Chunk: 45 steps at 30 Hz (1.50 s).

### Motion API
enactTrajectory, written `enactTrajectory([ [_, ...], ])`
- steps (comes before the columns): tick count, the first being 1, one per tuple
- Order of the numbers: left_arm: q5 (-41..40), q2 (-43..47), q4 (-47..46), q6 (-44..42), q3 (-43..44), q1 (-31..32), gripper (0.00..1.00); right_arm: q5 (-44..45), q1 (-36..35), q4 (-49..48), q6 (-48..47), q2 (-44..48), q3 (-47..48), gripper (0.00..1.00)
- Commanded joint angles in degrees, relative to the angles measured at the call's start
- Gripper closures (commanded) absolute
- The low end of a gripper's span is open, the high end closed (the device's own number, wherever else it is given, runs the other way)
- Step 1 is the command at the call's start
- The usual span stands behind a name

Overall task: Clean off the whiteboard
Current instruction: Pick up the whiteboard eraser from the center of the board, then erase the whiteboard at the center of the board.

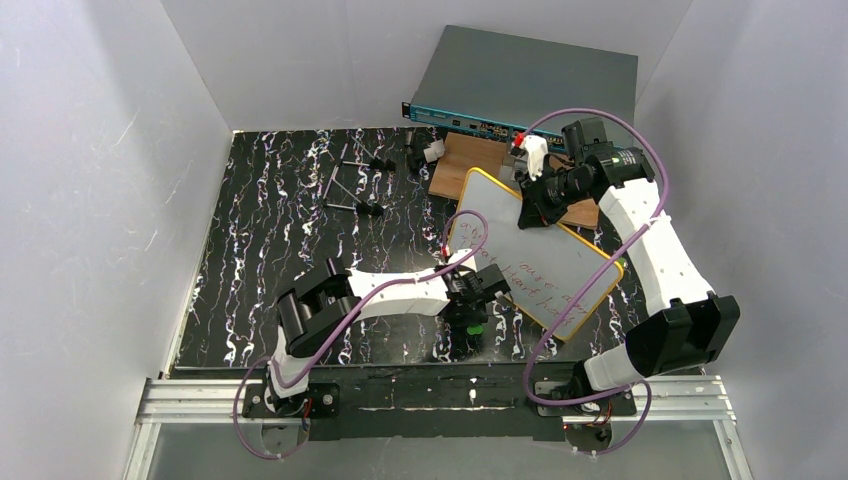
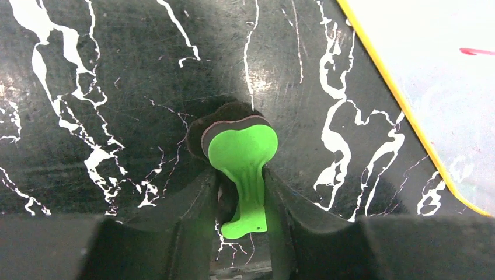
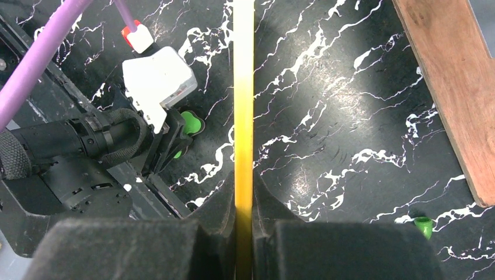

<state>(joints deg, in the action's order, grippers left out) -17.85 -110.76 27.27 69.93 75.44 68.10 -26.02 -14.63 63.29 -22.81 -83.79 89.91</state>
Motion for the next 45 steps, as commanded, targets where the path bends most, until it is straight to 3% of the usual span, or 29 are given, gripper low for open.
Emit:
enactTrajectory([
  [1, -0.4, -0.8, 3.7, -1.0, 0.7, 0.2, 0.71, -3.9, 0.3, -2.4, 0.7, 3.3, -0.8, 0.99],
  [8, -3.3, 10.3, -0.6, -10.7, -8.5, -2.2, 0.82, -7.3, 0.3, -3.0, -0.4, 4.1, -3.5, 0.99],
  [11, 0.7, 18.6, -8.5, -19.1, -17.3, -4.9, 1.0, -11.3, 0.3, -2.9, -1.3, 4.1, -4.6, 0.99],
  [14, 7.4, 28.8, -19.9, -24.9, -30.1, -8.9, 1.0, -13.6, 0.2, -3.1, -1.4, 3.6, -5.0, 0.99],
  [17, 13.9, 39.4, -38.7, -28.6, -42.6, -13.9, 1.0, -16.1, 0.2, -3.8, -0.4, 2.6, -4.7, 0.99],
  [21, 15.0, 49.6, -55.7, -38.5, -52.9, -15.6, 1.0, -20.0, 0.0, -5.4, 2.6, 0.7, -4.0, 0.99],
  [27, 14.3, 47.7, -63.1, -52.8, -51.3, -16.1, 1.0, -21.1, -1.0, -10.2, 9.0, -1.0, -4.2, 0.99],
  [31, 7.9, 42.9, -69.1, -58.8, -49.9, -16.5, 1.0, -20.0, -2.7, -12.2, 10.3, -0.9, -5.8, 0.99],
  [40, 12.3, 33.9, -64.2, -58.4, -41.0, -24.7, 1.0, -18.6, -5.8, -12.6, 9.1, -0.9, -7.6, 0.99],
  [45, 21.6, 31.9, -57.9, -56.8, -37.1, -28.3, 1.0, -18.0, -6.1, -12.4, 8.7, -0.7, -7.7, 0.99],
])
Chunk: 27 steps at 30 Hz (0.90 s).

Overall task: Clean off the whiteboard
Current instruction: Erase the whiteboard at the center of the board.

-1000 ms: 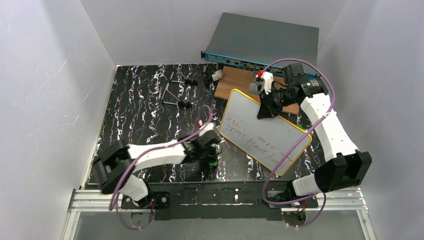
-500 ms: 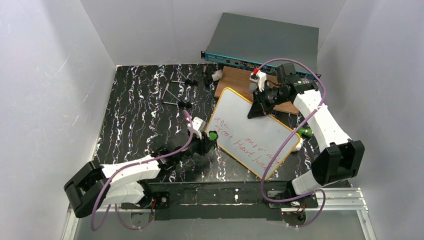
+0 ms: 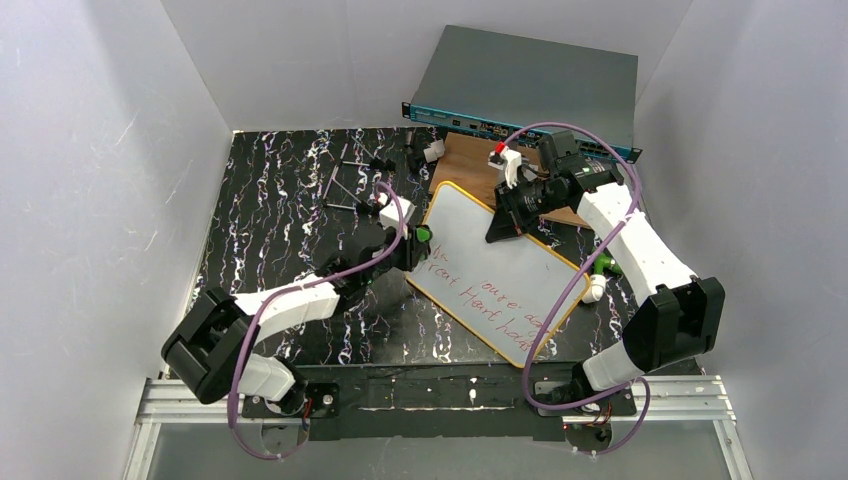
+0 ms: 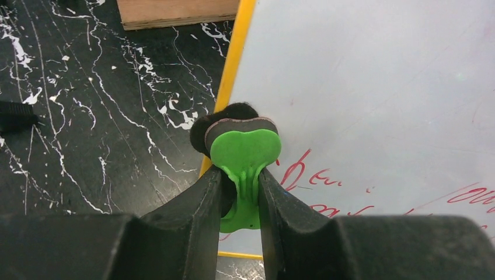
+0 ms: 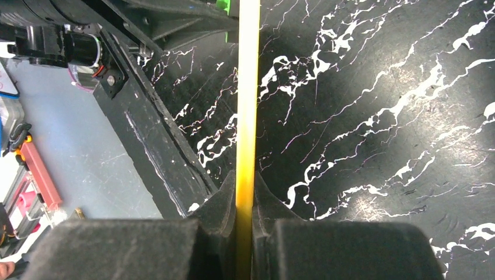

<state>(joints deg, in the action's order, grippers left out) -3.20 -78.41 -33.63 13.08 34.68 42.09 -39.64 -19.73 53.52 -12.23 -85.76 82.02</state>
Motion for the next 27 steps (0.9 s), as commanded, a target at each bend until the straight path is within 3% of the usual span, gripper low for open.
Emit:
enactTrajectory([
  [1, 8.6, -0.4, 4.0, -0.6, 3.8, -2.4, 1.0, -4.3, -1.0, -2.6, -2.0, 1.4, 0.2, 0.99],
  [6, 16.9, -2.0, 8.0, -0.7, 1.3, -2.3, 1.0, -3.7, -1.1, -2.4, -2.4, 1.6, 0.2, 0.99],
  [13, 17.5, -1.1, 11.9, 0.5, -3.9, -1.7, 1.0, -2.3, -2.2, -2.0, -3.0, 1.5, 0.1, 0.99],
  [18, 14.9, -0.3, 25.3, 0.4, 3.0, -1.7, 1.0, -0.8, -3.3, -1.6, -3.6, 1.4, 0.4, 0.99],
  [27, 10.7, -0.1, 39.8, -3.9, 18.4, -3.0, 1.0, 0.0, -3.6, -1.7, -4.1, 2.2, -0.4, 0.99],
])
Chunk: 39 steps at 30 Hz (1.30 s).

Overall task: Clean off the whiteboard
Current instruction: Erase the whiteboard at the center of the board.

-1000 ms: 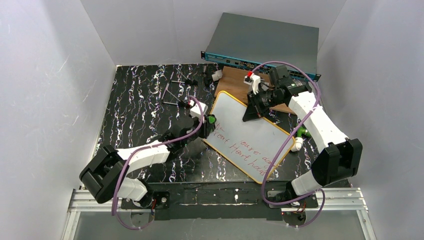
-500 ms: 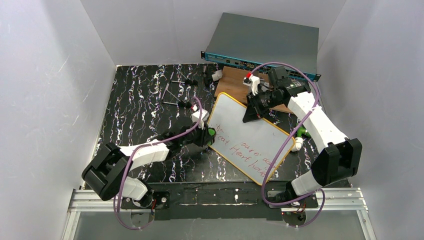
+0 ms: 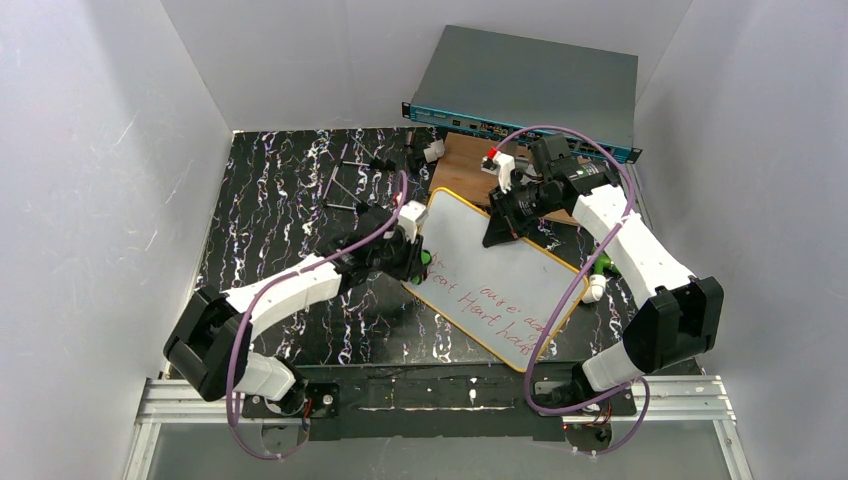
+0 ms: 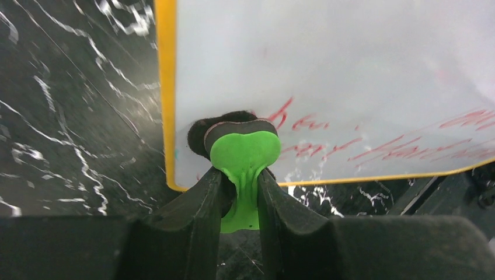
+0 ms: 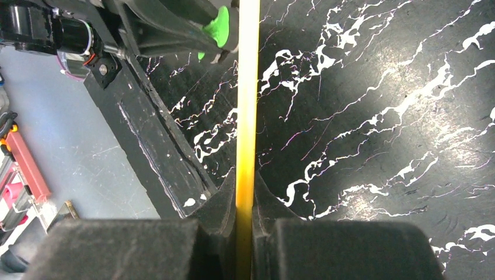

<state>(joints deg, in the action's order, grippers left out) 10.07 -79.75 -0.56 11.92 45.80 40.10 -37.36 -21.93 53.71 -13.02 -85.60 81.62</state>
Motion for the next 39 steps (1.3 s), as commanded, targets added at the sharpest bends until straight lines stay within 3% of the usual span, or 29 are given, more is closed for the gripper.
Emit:
enactTrajectory([
  [1, -2.9, 0.9, 7.8, -3.2, 8.8, -1.3, 1.0, -2.2, -1.4, -1.9, -3.3, 2.2, -0.1, 0.99],
  [7, -2.4, -1.2, 12.5, -5.9, 13.9, -2.5, 1.0, -1.8, -1.4, -2.0, -3.5, 2.7, -0.4, 0.99],
  [20, 4.2, -1.2, 14.0, -6.3, 3.8, -2.7, 1.0, -1.6, -1.7, -1.7, -3.8, 2.4, -0.2, 0.99],
  [33, 0.7, -2.5, 17.6, -7.3, 17.2, -3.0, 1.0, -1.5, -1.9, -1.7, -3.9, 2.9, -0.7, 0.99],
  [39, 0.4, -4.0, 19.2, -7.9, 19.2, -3.8, 1.0, -1.3, -1.9, -1.8, -4.0, 3.5, -1.2, 0.99],
])
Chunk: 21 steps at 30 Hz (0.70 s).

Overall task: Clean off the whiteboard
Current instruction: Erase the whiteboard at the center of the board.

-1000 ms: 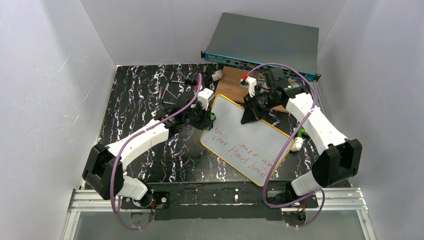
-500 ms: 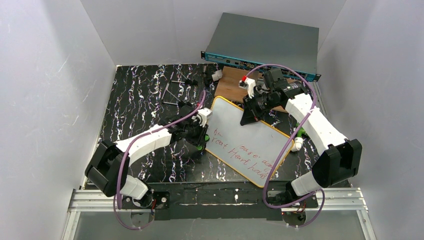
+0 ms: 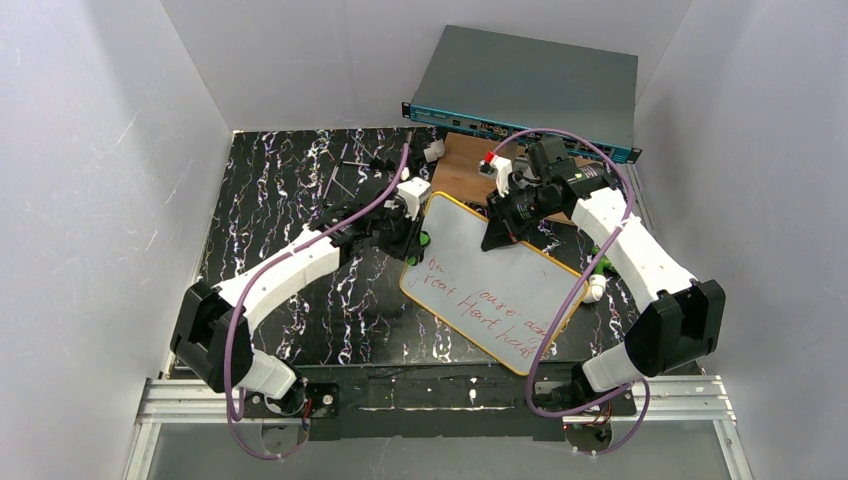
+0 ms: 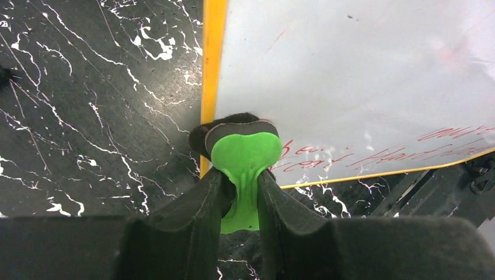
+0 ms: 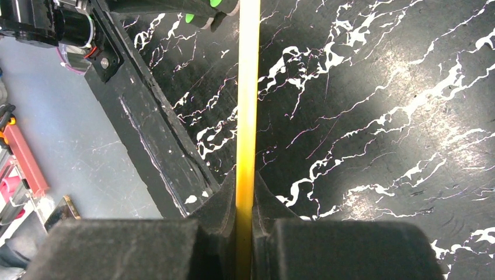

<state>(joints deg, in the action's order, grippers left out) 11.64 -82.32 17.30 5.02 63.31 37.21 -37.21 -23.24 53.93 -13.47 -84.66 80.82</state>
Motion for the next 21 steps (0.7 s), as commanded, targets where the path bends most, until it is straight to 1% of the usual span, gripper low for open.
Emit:
enactTrajectory([
  [1, -1.0, -1.4, 1.4, -1.1, 1.0, -0.9, 1.0, -1.5, -0.6, -2.1, -3.6, 2.6, -0.4, 0.99],
  [6, 1.7, -0.8, 0.5, -0.2, -5.4, -0.8, 1.0, -1.7, -0.6, -2.1, -3.7, 2.6, -0.5, 0.99],
  [12, 6.2, -0.2, -2.3, 3.1, -13.1, -0.8, 1.0, -1.8, -0.7, -1.9, -3.7, 2.3, -0.3, 0.99],
  [16, 6.8, 0.5, -3.1, 3.4, -12.1, -0.7, 1.0, -1.6, -0.9, -1.8, -3.8, 2.1, -0.2, 0.99],
  [21, 8.2, 0.4, -3.1, 3.0, -6.4, -0.6, 1.0, -1.4, -0.9, -1.8, -3.8, 2.4, -0.2, 0.99],
])
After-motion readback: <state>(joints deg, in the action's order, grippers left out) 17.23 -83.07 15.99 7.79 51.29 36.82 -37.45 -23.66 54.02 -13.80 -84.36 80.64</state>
